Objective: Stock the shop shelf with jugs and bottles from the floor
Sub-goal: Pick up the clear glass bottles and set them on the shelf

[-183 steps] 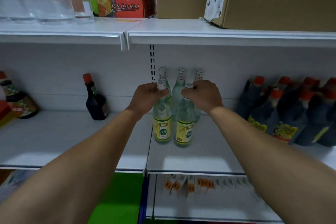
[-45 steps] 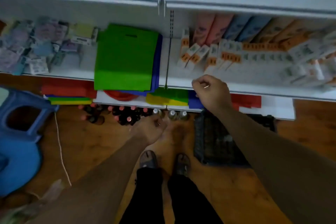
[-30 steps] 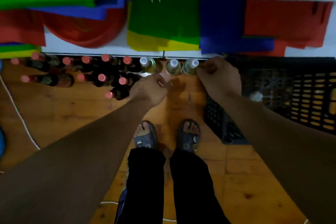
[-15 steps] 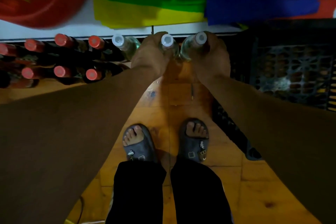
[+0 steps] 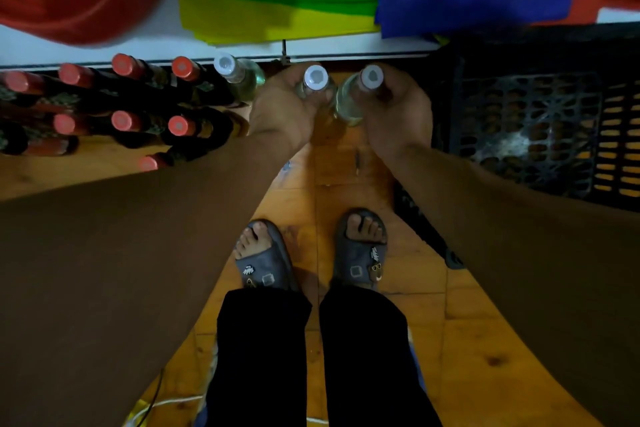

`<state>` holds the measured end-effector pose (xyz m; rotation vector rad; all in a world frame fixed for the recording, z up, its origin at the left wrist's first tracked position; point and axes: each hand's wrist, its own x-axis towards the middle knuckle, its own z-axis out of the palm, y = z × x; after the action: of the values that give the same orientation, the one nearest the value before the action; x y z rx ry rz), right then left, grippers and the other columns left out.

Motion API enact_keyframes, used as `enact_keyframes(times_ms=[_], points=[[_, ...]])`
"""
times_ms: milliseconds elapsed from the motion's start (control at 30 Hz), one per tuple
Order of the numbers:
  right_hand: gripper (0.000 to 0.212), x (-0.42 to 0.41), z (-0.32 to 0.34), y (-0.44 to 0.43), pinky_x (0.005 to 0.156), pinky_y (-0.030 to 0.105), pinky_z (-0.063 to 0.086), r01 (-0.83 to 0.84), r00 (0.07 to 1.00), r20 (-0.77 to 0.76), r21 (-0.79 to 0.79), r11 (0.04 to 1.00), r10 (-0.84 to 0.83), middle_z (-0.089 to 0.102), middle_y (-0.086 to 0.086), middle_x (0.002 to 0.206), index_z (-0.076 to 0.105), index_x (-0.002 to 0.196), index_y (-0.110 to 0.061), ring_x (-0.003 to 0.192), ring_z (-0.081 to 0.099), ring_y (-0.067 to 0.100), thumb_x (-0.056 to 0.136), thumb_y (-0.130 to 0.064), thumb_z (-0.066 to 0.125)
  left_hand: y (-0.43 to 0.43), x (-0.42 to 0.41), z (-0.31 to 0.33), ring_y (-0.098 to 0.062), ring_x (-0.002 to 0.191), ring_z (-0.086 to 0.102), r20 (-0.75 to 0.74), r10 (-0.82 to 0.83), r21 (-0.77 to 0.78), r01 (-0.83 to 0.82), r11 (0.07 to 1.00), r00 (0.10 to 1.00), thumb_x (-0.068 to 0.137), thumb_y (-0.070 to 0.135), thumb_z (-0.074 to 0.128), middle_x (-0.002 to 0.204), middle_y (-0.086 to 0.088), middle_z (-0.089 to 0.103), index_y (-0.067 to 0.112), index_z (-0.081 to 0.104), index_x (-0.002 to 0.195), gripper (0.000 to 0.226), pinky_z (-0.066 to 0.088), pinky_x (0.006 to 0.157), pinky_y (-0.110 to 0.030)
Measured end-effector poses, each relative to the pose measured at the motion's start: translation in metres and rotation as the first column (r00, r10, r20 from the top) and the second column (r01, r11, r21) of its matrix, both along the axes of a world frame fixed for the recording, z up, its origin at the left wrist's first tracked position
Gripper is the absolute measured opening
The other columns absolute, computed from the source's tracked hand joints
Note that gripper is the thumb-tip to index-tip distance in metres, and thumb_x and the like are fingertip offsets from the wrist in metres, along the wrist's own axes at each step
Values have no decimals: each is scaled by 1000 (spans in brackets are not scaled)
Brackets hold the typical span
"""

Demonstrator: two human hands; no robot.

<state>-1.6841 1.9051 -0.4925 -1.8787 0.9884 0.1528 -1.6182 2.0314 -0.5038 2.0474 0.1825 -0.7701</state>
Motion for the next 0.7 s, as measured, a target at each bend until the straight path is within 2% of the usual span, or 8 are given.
enact_keyframes(times_ms=[133, 200, 300, 467, 533, 600, 667, 700], points=[[30, -6, 49, 1, 81, 22, 44, -21, 1000, -18, 12, 1000, 21, 62, -12, 102, 64, 116, -26, 99, 58, 7, 87, -33, 65, 4, -8, 46, -22, 111, 62, -26, 79, -115, -82, 990, 997, 63, 32, 73, 113, -3, 69, 17, 66, 116, 55, 48, 102, -42], [30, -8, 77, 0, 81, 22, 45, -41, 999, -5, 19, 999, 41, 62, -12, 102, 64, 116, -27, 99, 58, 8, 86, -32, 65, 8, -8, 74, -21, 113, 61, -37, 44, -123, -48, 991, 998, 69, 27, 79, 116, -4, 68, 13, 66, 119, 53, 46, 103, -40], [28, -5, 125, -1, 81, 23, 45, -82, 996, 34, 24, 996, 81, 62, -12, 102, 66, 114, -31, 99, 59, 9, 87, -31, 65, 15, -5, 121, -20, 114, 60, 9, -1, -106, 2, 994, 1000, 82, 13, 75, 112, -2, 68, 10, 65, 120, 39, 45, 104, -35], [24, 4, 215, 1, 89, 33, 47, -137, 986, 92, -1, 991, 137, 64, 0, 112, 67, 110, -25, 103, 58, 16, 86, -29, 66, 19, 1, 212, -15, 83, 58, 65, -4, -118, 12, 993, 998, 81, 19, 76, 110, 1, 69, 19, 68, 115, 35, 45, 77, -28], [20, 7, 250, 0, 89, 37, 47, -169, 976, 131, -34, 985, 172, 66, 1, 108, 68, 104, -20, 100, 59, 17, 85, -27, 66, 20, 5, 248, -10, 81, 60, 103, -7, -124, 20, 992, 995, 81, 19, 76, 106, 4, 68, 20, 68, 115, 35, 52, 71, -21], [21, 7, 286, 2, 89, 39, 48, -181, 966, 175, -59, 982, 189, 66, 1, 107, 68, 105, -20, 98, 60, 18, 85, -26, 66, 22, 4, 285, -4, 81, 59, 116, 12, -152, 6, 988, 993, 81, 16, 75, 105, 6, 65, 19, 67, 116, 36, 47, 57, -5], [25, 7, 319, 4, 90, 40, 49, -170, 956, 229, -85, 982, 186, 67, 2, 107, 69, 109, -19, 98, 61, 19, 85, -26, 68, 25, 4, 319, -3, 77, 59, 138, 11, -173, 13, 985, 990, 81, 16, 75, 104, 6, 66, 17, 67, 117, 37, 43, 52, -4], [25, 6, 336, 5, 89, 40, 49, -165, 950, 253, -95, 982, 185, 67, 2, 106, 69, 109, -19, 96, 61, 19, 85, -26, 68, 28, 3, 338, -2, 77, 60, 161, -5, -171, 33, 985, 987, 81, 17, 76, 104, 6, 68, 16, 67, 118, 38, 45, 56, -5]])
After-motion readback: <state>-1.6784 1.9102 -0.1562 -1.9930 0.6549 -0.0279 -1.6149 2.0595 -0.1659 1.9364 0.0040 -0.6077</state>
